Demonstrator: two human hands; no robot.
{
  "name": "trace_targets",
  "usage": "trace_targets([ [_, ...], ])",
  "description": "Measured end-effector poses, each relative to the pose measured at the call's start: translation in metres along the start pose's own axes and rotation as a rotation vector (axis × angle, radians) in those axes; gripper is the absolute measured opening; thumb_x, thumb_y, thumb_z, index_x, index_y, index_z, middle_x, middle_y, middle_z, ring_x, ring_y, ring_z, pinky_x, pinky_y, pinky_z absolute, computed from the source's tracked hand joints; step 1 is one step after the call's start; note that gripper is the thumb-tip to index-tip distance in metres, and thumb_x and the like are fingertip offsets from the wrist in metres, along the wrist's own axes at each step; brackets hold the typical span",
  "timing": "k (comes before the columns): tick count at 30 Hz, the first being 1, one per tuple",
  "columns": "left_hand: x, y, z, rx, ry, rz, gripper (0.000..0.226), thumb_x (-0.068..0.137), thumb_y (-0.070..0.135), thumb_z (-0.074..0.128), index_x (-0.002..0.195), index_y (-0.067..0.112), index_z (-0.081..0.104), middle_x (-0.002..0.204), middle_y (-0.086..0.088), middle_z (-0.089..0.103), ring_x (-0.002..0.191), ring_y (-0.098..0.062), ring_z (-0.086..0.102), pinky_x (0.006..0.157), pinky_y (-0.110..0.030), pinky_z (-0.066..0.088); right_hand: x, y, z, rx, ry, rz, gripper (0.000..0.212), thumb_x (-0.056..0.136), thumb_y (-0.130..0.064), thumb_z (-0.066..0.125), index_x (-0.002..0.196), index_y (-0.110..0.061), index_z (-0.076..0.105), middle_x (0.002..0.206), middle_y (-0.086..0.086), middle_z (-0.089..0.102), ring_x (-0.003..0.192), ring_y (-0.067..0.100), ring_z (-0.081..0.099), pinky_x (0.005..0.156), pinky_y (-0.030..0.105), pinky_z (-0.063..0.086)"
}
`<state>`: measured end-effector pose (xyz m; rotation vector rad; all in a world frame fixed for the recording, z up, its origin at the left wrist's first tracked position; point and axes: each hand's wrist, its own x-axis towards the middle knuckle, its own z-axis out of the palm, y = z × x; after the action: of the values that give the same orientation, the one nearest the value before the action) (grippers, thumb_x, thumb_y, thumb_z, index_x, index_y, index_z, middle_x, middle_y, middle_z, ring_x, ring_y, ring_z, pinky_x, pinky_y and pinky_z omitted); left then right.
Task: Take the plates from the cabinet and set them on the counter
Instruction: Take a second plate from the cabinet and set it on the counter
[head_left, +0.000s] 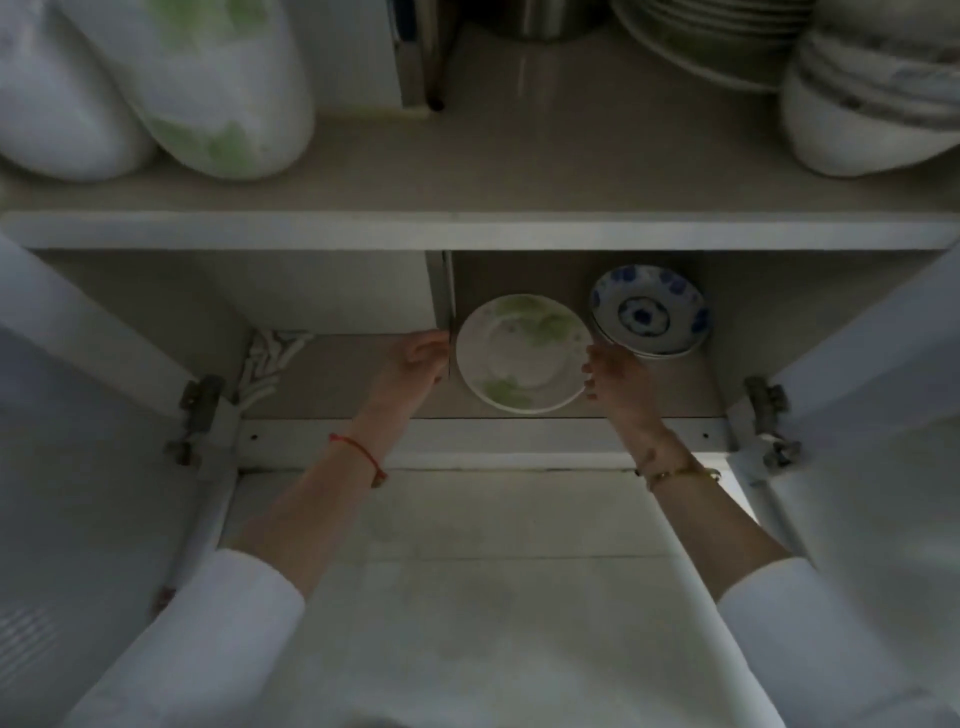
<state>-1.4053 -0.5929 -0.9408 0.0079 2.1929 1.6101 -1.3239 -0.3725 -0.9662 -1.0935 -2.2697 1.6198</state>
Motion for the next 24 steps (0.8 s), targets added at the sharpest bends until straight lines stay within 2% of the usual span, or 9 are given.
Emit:
trace_targets([
  [1, 0.011, -0.008, 0.004, 0.026, 0.010, -0.003, 0.033, 0.098, 0.009, 0.053, 0.130, 0.007, 0.061, 0.107, -0.003, 0.068, 0.092, -0.010, 0.063, 0.086, -0.026, 0.052, 0.008, 0.006, 0.003, -0.040, 0.009, -0.001, 0.029, 0.098, -0.017, 0.046, 0.110, 0.002, 0.063, 0.112, 0.024, 0.066, 0.105, 0.042, 0.061, 0.096, 0.052, 0.048],
  [4, 0.040, -0.025, 0.014, 0.101, 0.041, -0.033, 0.033, 0.095, 0.006, 0.056, 0.128, 0.006, 0.062, 0.127, -0.014, 0.065, 0.117, -0.026, 0.062, 0.104, -0.042, 0.049, 0.024, 0.018, 0.008, -0.186, 0.057, -0.047, 0.027, 0.096, -0.012, 0.049, 0.109, 0.004, 0.067, 0.114, 0.023, 0.067, 0.106, 0.038, 0.062, 0.088, 0.029, 0.044],
  [5, 0.048, -0.029, 0.017, 0.114, 0.046, -0.039, 0.032, 0.093, 0.005, 0.058, 0.125, 0.007, 0.063, 0.128, -0.014, 0.065, 0.119, -0.028, 0.061, 0.105, -0.046, 0.048, 0.028, 0.021, 0.009, -0.208, 0.077, -0.067, 0.026, 0.095, -0.010, 0.050, 0.108, 0.004, 0.067, 0.115, 0.022, 0.068, 0.107, 0.036, 0.061, 0.086, 0.028, 0.041],
  [7, 0.060, -0.034, 0.022, 0.139, 0.057, -0.047, 0.036, 0.090, 0.005, 0.063, 0.126, 0.006, 0.062, 0.130, -0.015, 0.063, 0.121, -0.030, 0.060, 0.105, -0.046, 0.048, 0.035, 0.024, 0.010, -0.224, 0.081, -0.087, 0.027, 0.094, -0.009, 0.053, 0.113, 0.005, 0.066, 0.120, 0.022, 0.066, 0.113, 0.036, 0.060, 0.093, 0.030, 0.040],
  [9, 0.070, -0.037, 0.025, 0.184, 0.054, -0.037, 0.044, 0.088, 0.008, 0.067, 0.131, 0.006, 0.059, 0.134, -0.014, 0.061, 0.125, -0.028, 0.058, 0.105, -0.035, 0.046, 0.042, 0.025, 0.012, -0.247, 0.057, -0.086, 0.032, 0.094, -0.010, 0.056, 0.121, 0.005, 0.062, 0.123, 0.023, 0.065, 0.117, 0.036, 0.058, 0.100, 0.034, 0.040],
  [12, 0.079, -0.041, 0.029, 0.221, 0.063, -0.037, 0.048, 0.087, 0.008, 0.067, 0.134, 0.008, 0.057, 0.134, -0.010, 0.061, 0.123, -0.025, 0.057, 0.092, -0.022, 0.039, 0.050, 0.028, 0.015, -0.328, 0.043, -0.136, 0.034, 0.090, -0.009, 0.061, 0.122, 0.003, 0.062, 0.117, 0.026, 0.066, 0.114, 0.039, 0.057, 0.099, 0.035, 0.040],
  [15, 0.084, -0.043, 0.035, 0.262, -0.007, -0.033, 0.046, 0.084, 0.004, 0.067, 0.130, 0.007, 0.062, 0.130, -0.015, 0.064, 0.121, -0.030, 0.059, 0.105, -0.034, 0.045, 0.056, 0.027, 0.017, -0.409, 0.061, -0.169, 0.037, 0.087, -0.008, 0.063, 0.123, -0.001, 0.063, 0.122, 0.024, 0.065, 0.118, 0.038, 0.057, 0.105, 0.039, 0.039],
  [18, 0.086, -0.044, 0.038, 0.284, 0.023, -0.011, 0.050, 0.074, 0.005, 0.070, 0.125, 0.007, 0.066, 0.121, -0.016, 0.069, 0.114, -0.033, 0.064, 0.100, -0.045, 0.051, 0.060, 0.028, 0.019, -0.403, 0.104, -0.156, 0.036, 0.084, -0.008, 0.066, 0.119, 0.001, 0.065, 0.120, 0.023, 0.066, 0.115, 0.038, 0.058, 0.099, 0.035, 0.041],
  [24, 0.091, -0.047, 0.041, 0.305, 0.067, -0.002, 0.047, 0.075, -0.003, 0.072, 0.121, 0.008, 0.069, 0.116, -0.015, 0.071, 0.109, -0.031, 0.065, 0.088, -0.030, 0.050, 0.066, 0.029, 0.020, -0.389, 0.079, -0.116, 0.040, 0.079, -0.006, 0.072, 0.117, 0.003, 0.064, 0.121, 0.026, 0.063, 0.116, 0.039, 0.056, 0.099, 0.039, 0.042],
])
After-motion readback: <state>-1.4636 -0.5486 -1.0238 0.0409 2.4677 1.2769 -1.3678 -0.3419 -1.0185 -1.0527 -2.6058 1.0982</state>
